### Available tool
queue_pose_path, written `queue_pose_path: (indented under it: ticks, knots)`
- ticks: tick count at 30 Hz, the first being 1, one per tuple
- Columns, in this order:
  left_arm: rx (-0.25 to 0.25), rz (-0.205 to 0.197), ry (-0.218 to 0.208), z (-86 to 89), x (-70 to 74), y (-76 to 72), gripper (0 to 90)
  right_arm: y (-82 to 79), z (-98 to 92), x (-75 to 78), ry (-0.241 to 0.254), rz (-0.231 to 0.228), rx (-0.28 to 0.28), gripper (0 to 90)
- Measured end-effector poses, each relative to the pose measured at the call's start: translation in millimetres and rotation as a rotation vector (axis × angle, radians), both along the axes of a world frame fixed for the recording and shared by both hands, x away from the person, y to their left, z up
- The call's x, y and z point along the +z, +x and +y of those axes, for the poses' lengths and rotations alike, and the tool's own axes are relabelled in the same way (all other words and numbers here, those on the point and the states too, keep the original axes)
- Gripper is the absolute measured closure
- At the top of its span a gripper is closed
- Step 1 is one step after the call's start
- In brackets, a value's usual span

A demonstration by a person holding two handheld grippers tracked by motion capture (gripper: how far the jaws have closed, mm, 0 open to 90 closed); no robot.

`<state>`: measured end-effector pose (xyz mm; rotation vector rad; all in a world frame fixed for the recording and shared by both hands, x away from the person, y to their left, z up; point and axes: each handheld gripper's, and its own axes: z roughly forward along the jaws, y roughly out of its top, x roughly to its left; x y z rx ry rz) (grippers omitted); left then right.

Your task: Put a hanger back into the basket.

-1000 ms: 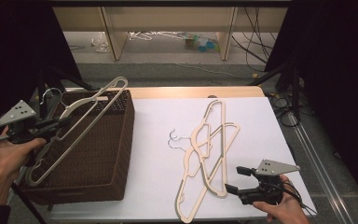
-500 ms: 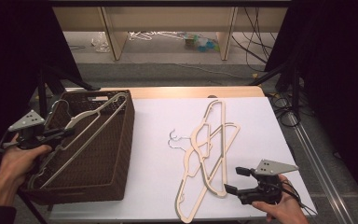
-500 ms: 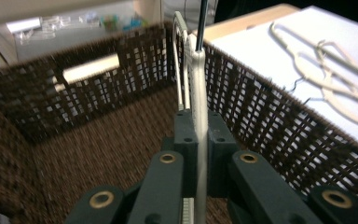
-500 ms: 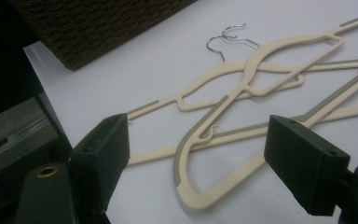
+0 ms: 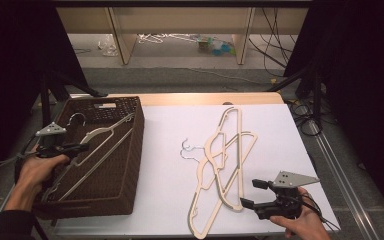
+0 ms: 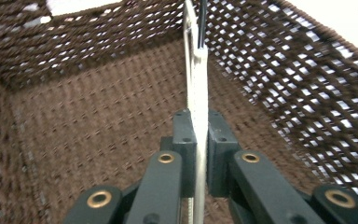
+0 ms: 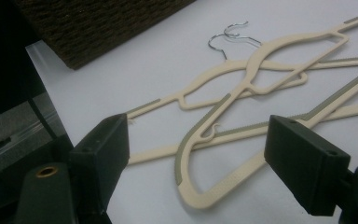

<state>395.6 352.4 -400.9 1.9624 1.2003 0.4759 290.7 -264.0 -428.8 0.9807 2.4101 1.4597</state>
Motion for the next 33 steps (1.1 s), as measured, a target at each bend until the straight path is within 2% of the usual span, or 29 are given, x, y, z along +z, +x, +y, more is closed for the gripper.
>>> queue_pose_path:
  ticks: [2,4,6,8,9,10,11,12,13,15,16,18,19,20,21,22,23,24,25,26,27,28,29,30,31,32,33]
  knots:
    - [0.013,0.006,0.008,1.5,-1.7,0.5,83.4,-1.3,-0.6,1.5,-0.029,0.014,-0.007,23.0]
    - [0.029,-0.001,0.029,5.5,-4.6,1.8,82.1,-1.0,0.2,0.6,-0.016,0.012,0.002,22.9]
    - [0.052,0.001,0.027,8.7,-5.2,1.8,81.3,-0.9,0.3,0.4,-0.017,0.014,0.002,22.8]
    - [0.019,-0.034,0.059,14.6,-5.9,4.8,80.6,-0.6,0.0,-0.2,-0.02,0.01,0.0,22.7]
    - [0.038,-0.013,0.051,14.5,-6.2,3.1,80.2,-0.9,0.0,-0.1,-0.017,0.014,-0.002,22.7]
    - [0.079,-0.012,0.026,12.4,-7.9,2.1,79.8,-0.4,-0.1,-0.6,-0.02,0.008,0.0,22.7]
    - [0.007,-0.041,0.112,19.2,-6.9,6.4,77.6,-0.6,0.1,-0.7,-0.023,0.009,-0.003,22.6]
    - [0.057,-0.018,0.129,18.4,-8.4,3.7,77.6,-0.6,0.1,-0.7,-0.023,0.009,-0.003,22.6]
    - [0.051,-0.012,0.149,19.7,-10.2,5.8,77.6,-0.5,0.3,-1.1,-0.022,0.007,-0.001,22.7]
    - [0.096,-0.009,0.124,20.6,-13.0,6.6,76.4,-1.2,0.2,-0.4,-0.036,0.015,-0.004,22.5]
    - [0.138,0.01,0.121,20.4,-13.7,5.4,74.3,-1.3,0.2,-0.4,-0.036,0.018,-0.003,22.5]
    - [0.165,0.024,0.133,20.3,-15.5,4.5,72.5,-1.1,0.8,-1.3,-0.023,0.014,-0.003,22.5]
    - [0.129,0.011,0.143,23.7,-16.7,6.9,71.3,-1.1,0.5,-1.1,-0.03,0.016,-0.005,22.4]
    - [0.144,0.025,0.131,23.7,-17.5,5.9,69.7,-1.1,0.2,-0.9,-0.034,0.022,-0.004,22.4]
    - [0.134,0.025,0.14,25.9,-18.4,6.9,67.8,-0.8,0.1,-1.2,-0.034,0.021,-0.003,22.4]
    - [0.156,0.03,0.125,24.8,-20.4,6.2,64.2,-0.4,1.2,-2.9,-0.018,0.018,-0.005,22.4]
    - [0.149,0.032,0.13,26.0,-20.9,6.4,64.2,-0.4,1.2,-2.9,-0.018,0.018,-0.005,22.4]
    - [0.166,0.04,0.13,26.2,-22.3,6.1,62.7,0.2,1.5,-3.7,-0.009,0.02,0.006,22.4]
    - [0.172,0.043,0.15,27.3,-22.9,6.3,55.7,-0.1,1.2,-3.2,-0.023,0.022,-0.001,22.2]
    - [0.165,0.036,0.17,29.6,-22.9,7.3,55.7,-0.1,1.2,-3.2,-0.023,0.022,-0.001,22.2]
    - [0.225,0.031,0.128,29.0,-23.4,5.0,53.9,-0.1,1.3,-3.3,-0.024,0.021,-0.001,22.2]
    - [0.268,0.05,0.098,26.8,-22.4,1.6,54.4,-0.1,1.2,-3.4,-0.024,0.02,-0.001,22.2]
    - [0.244,0.034,0.094,27.2,-21.4,2.5,52.2,-0.2,1.1,-3.3,-0.023,0.021,-0.002,22.2]
    - [0.285,0.023,0.093,22.8,-19.5,0.2,49.8,-0.1,1.0,-3.3,-0.022,0.021,-0.005,22.1]
    - [0.31,0.019,0.121,18.7,-15.7,-3.2,45.9,0.1,0.7,-3.3,-0.022,0.022,-0.01,22.1]
    - [0.299,-0.003,0.131,15.3,-11.9,-5.1,44.0,0.9,1.0,-4.4,-0.008,0.017,-0.004,22.1]
    - [0.309,-0.013,0.113,10.6,-7.9,-8.4,41.3,0.9,0.7,-4.3,-0.01,0.018,-0.006,22.1]
